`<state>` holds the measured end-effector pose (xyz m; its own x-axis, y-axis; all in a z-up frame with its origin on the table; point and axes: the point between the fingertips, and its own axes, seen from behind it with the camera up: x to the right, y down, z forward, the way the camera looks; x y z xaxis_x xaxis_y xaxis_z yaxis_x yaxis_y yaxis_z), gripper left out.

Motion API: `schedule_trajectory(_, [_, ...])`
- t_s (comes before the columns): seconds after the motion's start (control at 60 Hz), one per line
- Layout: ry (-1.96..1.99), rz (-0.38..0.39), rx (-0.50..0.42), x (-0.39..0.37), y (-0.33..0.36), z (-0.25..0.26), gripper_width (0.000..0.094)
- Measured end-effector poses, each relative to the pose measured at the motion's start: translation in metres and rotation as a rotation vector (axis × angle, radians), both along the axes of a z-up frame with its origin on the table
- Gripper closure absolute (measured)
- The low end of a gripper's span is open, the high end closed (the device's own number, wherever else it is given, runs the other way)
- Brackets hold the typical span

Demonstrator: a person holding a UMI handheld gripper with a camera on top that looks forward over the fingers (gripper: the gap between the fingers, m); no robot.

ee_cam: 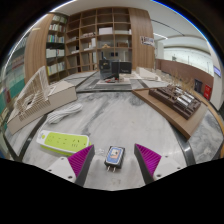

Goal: Unplug charger

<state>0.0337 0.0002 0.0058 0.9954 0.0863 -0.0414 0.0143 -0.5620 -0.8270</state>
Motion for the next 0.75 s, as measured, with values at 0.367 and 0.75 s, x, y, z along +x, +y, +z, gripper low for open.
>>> schedule_trajectory(0.367, [0.018,0.062,0.109,0.008,-0.099,0.069,0.0106])
schedule_trajectory(0.75, [0.053,0.087,0.142,0.042,-0.131,0.094,0.0103])
